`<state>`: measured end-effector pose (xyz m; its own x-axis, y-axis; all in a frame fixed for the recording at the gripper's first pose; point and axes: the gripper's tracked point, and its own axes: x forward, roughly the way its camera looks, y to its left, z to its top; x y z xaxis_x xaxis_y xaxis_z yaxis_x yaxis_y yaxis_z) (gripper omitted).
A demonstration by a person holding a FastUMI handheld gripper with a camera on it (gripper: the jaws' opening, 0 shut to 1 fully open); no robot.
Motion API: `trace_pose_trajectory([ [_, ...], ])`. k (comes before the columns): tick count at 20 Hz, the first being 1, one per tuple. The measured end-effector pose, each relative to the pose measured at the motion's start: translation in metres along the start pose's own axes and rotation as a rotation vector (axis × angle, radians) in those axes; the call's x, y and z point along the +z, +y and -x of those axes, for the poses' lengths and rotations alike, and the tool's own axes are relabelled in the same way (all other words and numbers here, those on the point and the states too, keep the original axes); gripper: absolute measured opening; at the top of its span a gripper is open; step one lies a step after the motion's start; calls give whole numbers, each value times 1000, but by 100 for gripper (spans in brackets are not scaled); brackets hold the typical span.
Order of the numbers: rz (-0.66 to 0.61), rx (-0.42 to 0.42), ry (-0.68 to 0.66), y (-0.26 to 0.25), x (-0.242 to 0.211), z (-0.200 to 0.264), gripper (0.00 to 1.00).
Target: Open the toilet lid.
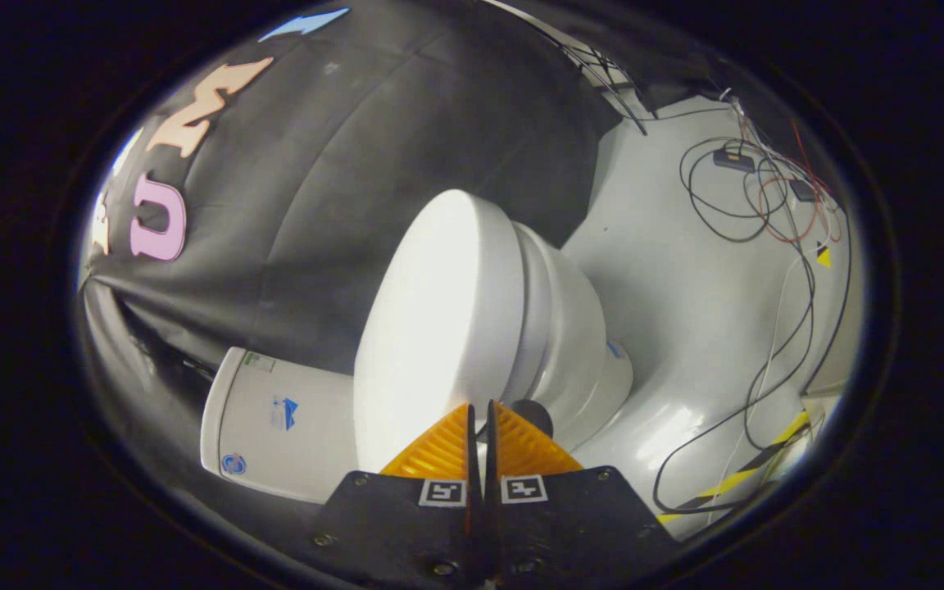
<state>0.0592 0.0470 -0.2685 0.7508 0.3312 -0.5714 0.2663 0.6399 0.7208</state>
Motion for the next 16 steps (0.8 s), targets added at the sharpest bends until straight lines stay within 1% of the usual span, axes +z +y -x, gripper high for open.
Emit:
trace_pose_trajectory([
  [3, -30, -38, -32, -10, 13, 4, 2],
  [4, -36, -49, -46, -13, 18, 8, 15],
  [5, -36, -58, -54, -16, 23, 10, 24],
  [6, -35, -87, -50, -25, 22, 9, 27],
  [7, -29, -120, -36, -35, 17, 9, 27],
  [8, -30, -136, -29, -41, 15, 9, 27],
  [9, -39, -121, -11, -40, 11, 3, 27],
  [11, -71, -19, 50, -17, -7, -4, 27],
  [12, -48, -23, 50, -19, -11, -7, 27],
  [13, -10, -25, 51, -23, -6, -5, 27],
  [14, -26, -19, 22, -21, -3, -12, 21],
  [15, -29, 5, 17, -15, -6, -9, 14],
  [16, -23, -3, 15, -18, -4, -1, 12],
])
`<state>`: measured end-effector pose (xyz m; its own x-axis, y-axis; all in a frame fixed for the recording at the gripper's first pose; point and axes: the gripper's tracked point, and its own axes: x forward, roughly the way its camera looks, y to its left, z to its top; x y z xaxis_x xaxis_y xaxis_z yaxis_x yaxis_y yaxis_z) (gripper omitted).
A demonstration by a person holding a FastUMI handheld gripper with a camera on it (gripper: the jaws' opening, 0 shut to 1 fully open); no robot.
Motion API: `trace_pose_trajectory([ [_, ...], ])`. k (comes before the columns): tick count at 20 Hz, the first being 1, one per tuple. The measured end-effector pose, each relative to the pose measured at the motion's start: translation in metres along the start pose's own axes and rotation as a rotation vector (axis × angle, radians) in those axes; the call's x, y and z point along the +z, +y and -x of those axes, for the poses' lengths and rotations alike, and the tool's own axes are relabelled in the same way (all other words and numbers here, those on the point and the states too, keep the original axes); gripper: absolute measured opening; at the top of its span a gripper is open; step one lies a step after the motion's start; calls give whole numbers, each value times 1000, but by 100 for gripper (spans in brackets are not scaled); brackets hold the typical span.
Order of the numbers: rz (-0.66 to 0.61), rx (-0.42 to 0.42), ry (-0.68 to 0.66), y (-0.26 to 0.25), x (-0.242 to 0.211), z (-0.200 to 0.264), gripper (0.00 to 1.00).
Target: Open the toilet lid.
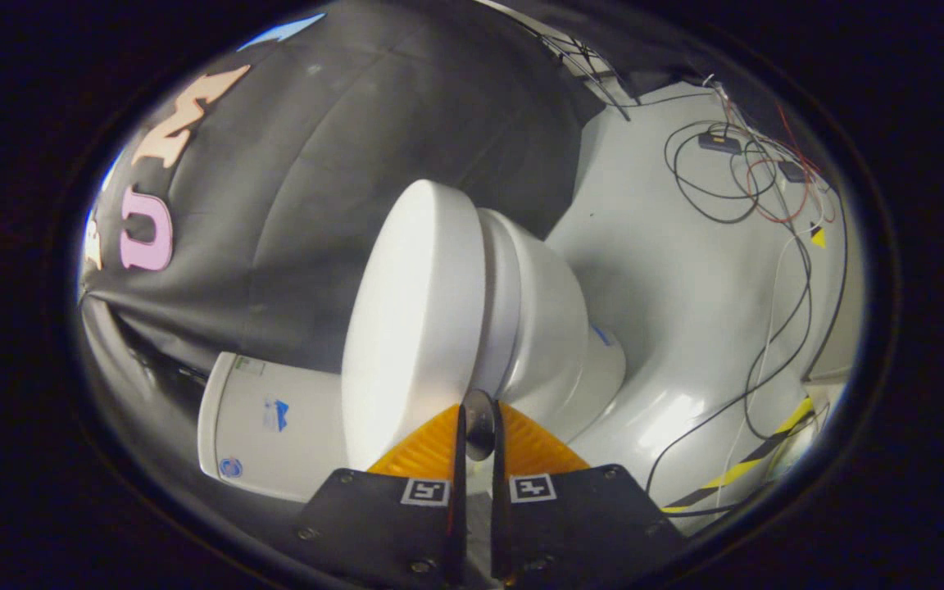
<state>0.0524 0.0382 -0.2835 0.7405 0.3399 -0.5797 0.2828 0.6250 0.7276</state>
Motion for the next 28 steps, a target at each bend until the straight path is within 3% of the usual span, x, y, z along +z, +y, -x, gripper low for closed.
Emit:
trace_pose_trajectory([
  [1, -32, 19, -4, 0, -3, -36, 9],
  [2, -43, 27, 1, 2, 3, -5, 4],
  [7, 0, 20, -9, 23, 5, 8, 2],
  [12, 30, 100, -20, 61, 7, 25, 2],
  [19, 154, 208, 2, 114, -12, 37, 3],
  [22, 244, 191, 36, 123, -34, 32, 2],
  [23, 247, 258, 75, 137, -48, 34, 2],
  [24, 169, 463, 179, 185, -73, 55, 2],
  [25, 187, 543, 254, 218, -93, 68, 1],
  [28, 580, 386, 127, 205, -109, 50, 1],
])
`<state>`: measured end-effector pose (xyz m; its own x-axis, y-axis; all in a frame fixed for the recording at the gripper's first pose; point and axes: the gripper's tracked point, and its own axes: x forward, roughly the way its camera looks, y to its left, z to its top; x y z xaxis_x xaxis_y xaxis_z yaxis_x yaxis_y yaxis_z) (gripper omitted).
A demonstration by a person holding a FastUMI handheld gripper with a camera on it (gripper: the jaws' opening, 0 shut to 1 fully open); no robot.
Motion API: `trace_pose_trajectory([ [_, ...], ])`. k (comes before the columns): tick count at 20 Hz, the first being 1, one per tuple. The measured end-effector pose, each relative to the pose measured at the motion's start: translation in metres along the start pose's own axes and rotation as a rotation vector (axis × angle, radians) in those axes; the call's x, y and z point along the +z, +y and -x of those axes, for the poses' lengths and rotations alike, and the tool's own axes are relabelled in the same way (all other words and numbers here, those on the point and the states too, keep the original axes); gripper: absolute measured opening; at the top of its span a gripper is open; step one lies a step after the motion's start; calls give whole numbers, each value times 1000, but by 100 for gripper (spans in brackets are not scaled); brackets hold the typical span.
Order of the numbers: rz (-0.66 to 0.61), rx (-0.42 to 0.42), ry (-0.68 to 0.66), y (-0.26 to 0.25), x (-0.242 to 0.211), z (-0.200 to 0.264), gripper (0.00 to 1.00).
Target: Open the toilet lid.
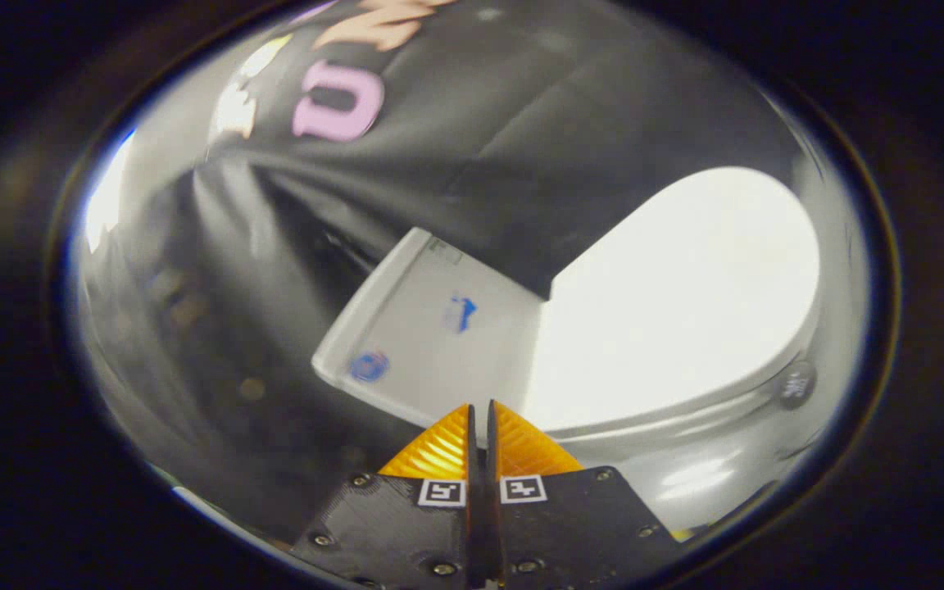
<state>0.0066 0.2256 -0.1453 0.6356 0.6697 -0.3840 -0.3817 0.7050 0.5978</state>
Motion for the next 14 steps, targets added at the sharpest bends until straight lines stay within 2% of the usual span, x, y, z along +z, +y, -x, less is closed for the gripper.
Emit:
trace_pose_trajectory([
  [1, 18, -24, -9, -5, 1, -3, 1],
  [4, -100, -59, -11, -28, 2, 6, 3],
  [7, -135, -167, -52, -67, 17, 12, 4],
  [9, -125, -237, -51, -85, 21, 21, 18],
  [13, -166, -396, -69, -151, 23, 47, 92],
  [14, -188, -423, -75, -162, 23, 55, 92],
])
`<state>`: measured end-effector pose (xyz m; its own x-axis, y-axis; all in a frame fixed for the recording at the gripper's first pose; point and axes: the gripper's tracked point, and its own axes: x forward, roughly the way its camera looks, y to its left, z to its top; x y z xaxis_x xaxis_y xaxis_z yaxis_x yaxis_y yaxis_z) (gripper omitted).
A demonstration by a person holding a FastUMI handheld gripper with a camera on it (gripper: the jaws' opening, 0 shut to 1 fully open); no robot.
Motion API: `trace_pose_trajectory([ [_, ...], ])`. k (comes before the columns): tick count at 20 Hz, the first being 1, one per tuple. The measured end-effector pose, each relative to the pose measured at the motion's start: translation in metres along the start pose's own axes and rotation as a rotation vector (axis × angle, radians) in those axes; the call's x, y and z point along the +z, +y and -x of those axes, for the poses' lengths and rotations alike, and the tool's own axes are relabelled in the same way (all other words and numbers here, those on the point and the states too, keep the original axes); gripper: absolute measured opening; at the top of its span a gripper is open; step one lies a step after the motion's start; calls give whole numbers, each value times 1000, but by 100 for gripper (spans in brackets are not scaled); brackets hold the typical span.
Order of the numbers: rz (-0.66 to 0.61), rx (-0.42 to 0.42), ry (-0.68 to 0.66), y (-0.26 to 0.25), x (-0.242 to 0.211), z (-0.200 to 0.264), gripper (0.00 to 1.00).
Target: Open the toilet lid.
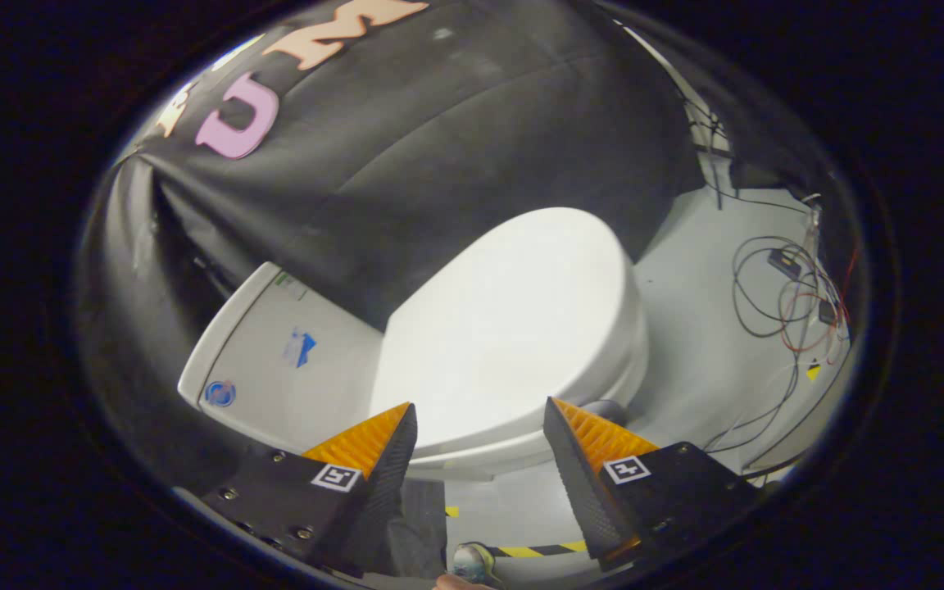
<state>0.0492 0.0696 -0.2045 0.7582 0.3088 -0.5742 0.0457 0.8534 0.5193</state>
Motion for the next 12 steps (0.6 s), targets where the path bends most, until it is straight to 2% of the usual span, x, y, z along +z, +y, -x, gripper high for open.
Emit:
trace_pose_trajectory([
  [2, -40, -74, -18, -32, 7, -1, 92],
  [4, -74, -141, 26, -60, -10, -5, 92],
  [7, -187, -159, 113, -82, -34, -23, 79],
  [8, -234, -167, 133, -89, -40, -27, 65],
  [10, -300, -98, 129, -78, -40, -35, 36],
  [12, -331, -64, 94, -75, -34, -36, 12],
])
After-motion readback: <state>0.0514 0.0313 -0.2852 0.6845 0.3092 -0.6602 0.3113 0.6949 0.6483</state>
